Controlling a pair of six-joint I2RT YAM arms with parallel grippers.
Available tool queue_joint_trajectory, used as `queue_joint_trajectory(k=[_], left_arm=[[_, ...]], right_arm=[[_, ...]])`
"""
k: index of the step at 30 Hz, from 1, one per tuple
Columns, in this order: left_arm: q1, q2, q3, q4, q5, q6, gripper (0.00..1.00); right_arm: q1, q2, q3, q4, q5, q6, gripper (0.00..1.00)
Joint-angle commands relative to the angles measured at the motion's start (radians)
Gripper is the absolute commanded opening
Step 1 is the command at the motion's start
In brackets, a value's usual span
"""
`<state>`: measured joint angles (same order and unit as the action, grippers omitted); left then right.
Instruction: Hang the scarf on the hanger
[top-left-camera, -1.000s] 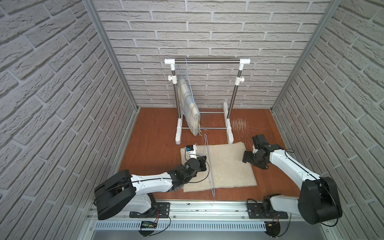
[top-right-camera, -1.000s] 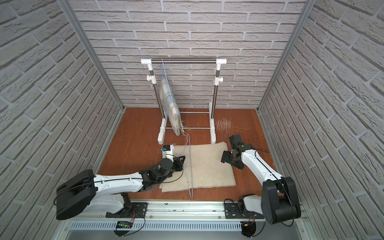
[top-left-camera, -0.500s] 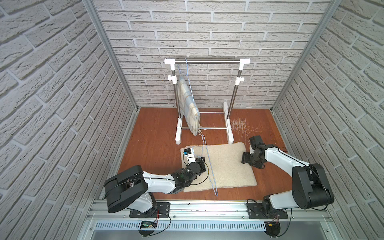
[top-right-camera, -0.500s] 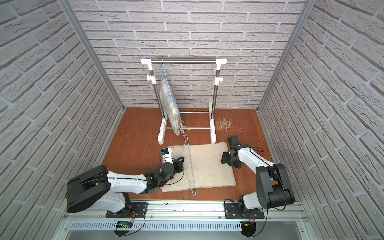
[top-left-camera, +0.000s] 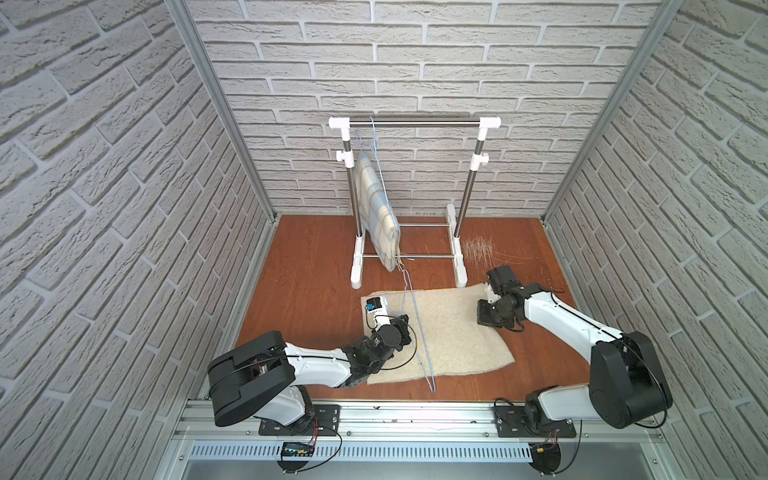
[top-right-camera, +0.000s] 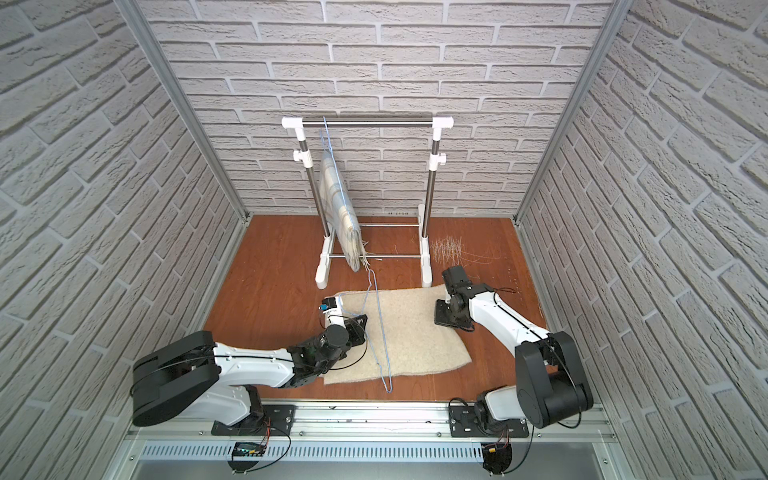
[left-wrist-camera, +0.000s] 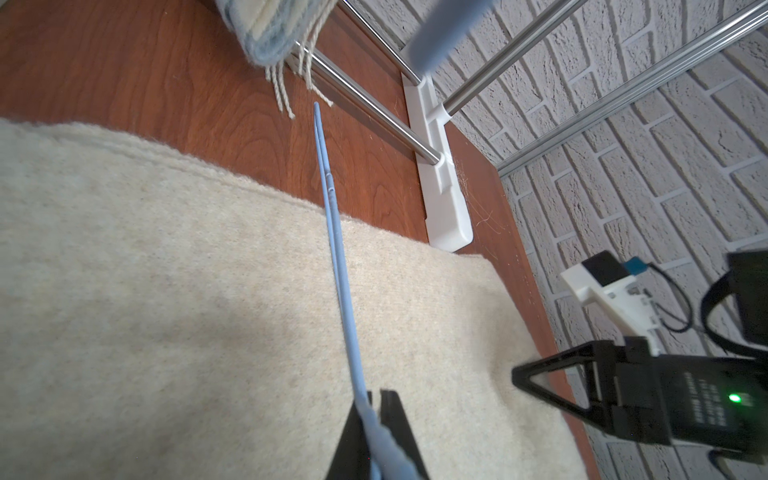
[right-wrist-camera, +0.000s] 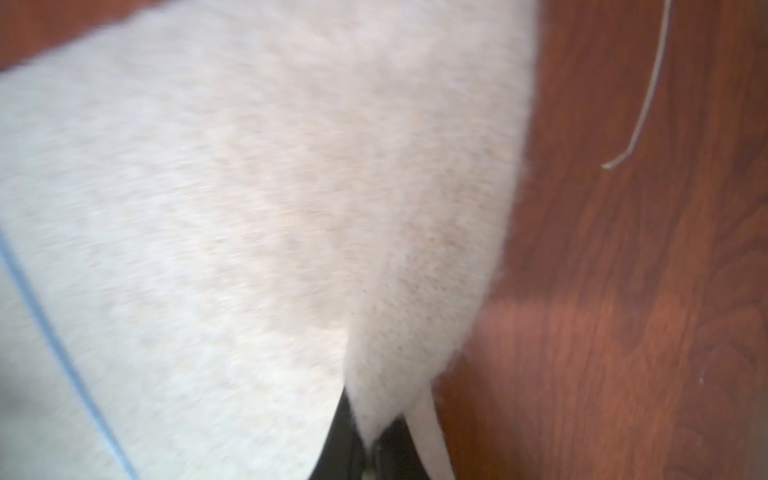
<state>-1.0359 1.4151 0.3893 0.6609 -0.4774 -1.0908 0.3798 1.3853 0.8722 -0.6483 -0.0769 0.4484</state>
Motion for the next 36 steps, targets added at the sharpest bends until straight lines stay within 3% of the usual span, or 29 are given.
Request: queue_joint_trajectory(k=[1, 8, 15, 17, 21, 23, 30, 36], left_arm=[[-0.006, 0.020, 0.002, -0.110, 0.013, 0.030, 0.00], [-0.006, 0.028, 0.018, -0.116, 0.019, 0.037, 0.00], [-0.010, -0.003, 0.036, -0.165, 0.014, 0.050, 0.00], [-0.009, -0.013, 0.043, -0.185, 0.013, 0.054, 0.00], [-0.009, -0.026, 0.047, -0.203, 0.013, 0.058, 0.00], [-0.009, -0.031, 0.045, -0.207, 0.011, 0.058, 0.00], [-0.007, -0.038, 0.061, -0.213, 0.014, 0.067, 0.00], [-0.007, -0.033, 0.099, -0.234, 0.019, 0.076, 0.00]], right_arm=[[0.151, -0.020, 0.103, -0.056, -0.016, 0.051, 0.03], [0.385, 0.179, 0.196, 0.199, -0.189, 0.198, 0.03], [0.430, 0.422, 0.215, 0.534, -0.295, 0.290, 0.03], [0.423, 0.440, 0.240, 0.511, -0.315, 0.273, 0.10], [0.385, 0.333, 0.218, 0.409, -0.280, 0.212, 0.37], [0.353, 0.279, 0.209, 0.341, -0.271, 0.187, 0.43], [0.335, 0.119, 0.203, 0.042, -0.116, 0.078, 0.43], [0.437, 0.023, 0.173, 0.016, -0.064, -0.001, 0.27]])
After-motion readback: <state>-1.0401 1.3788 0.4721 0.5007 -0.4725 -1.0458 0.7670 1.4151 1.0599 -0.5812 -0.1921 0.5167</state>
